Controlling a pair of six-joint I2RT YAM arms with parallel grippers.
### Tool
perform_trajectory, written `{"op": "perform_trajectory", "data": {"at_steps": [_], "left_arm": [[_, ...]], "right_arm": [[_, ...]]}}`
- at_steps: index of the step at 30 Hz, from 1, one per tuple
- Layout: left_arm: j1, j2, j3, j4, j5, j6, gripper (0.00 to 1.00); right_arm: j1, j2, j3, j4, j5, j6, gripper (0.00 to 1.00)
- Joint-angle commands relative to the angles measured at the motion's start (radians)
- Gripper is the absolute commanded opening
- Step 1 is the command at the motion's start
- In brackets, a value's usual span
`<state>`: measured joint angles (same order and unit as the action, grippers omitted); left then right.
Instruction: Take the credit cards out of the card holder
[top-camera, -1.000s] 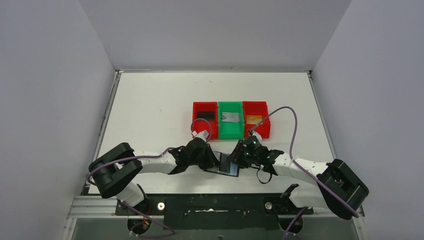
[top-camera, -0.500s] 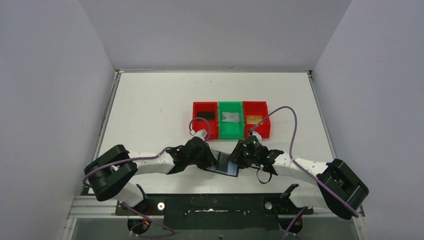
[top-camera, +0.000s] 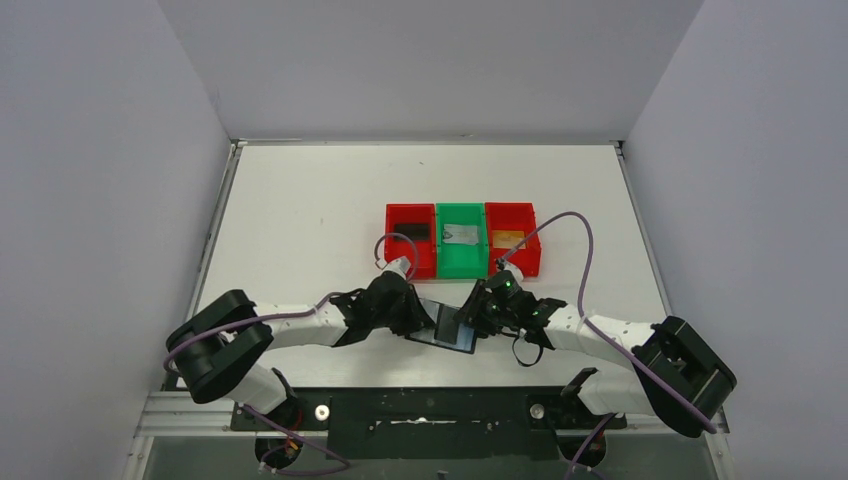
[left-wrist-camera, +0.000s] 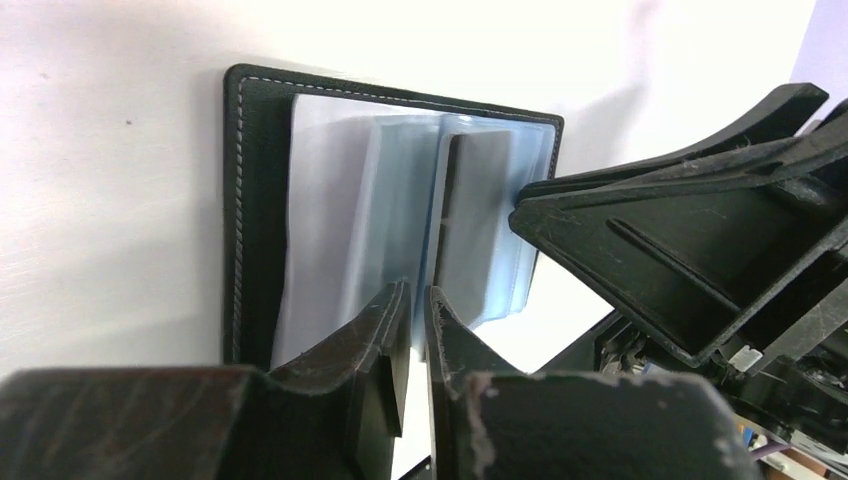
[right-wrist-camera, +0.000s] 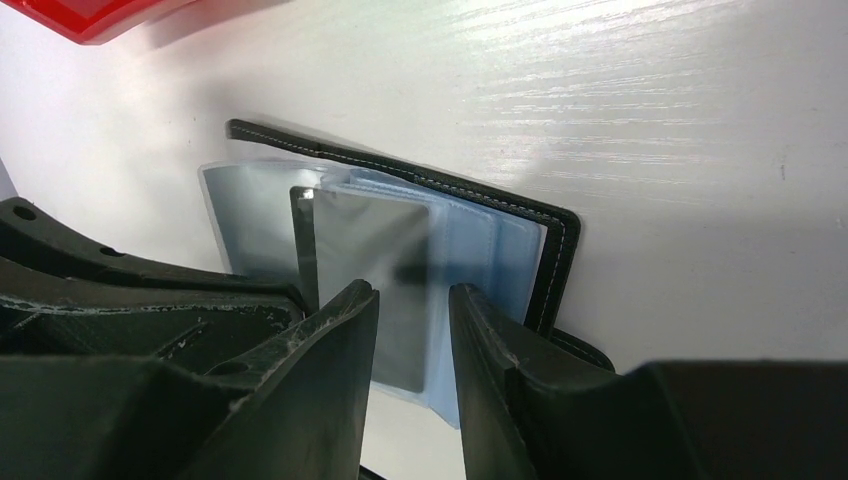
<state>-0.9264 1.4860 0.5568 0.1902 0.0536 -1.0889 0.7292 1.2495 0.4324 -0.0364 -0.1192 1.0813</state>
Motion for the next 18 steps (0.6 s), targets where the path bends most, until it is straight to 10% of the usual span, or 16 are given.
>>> {"op": "perform_trajectory", "data": {"at_steps": [1,18], "left_arm": [[0.021,-0.017,0.010,0.029,-0.003,0.019,0.13],[0.039,0.113,0.022,0.218,0.090,-0.049,0.24]], "right_arm": [[0.003,0.021,0.004,-0.077,0.070,-0.035,0.35],[0.004,0.023,0.000,-0.064,0.062,-0.038,0.35]]}}
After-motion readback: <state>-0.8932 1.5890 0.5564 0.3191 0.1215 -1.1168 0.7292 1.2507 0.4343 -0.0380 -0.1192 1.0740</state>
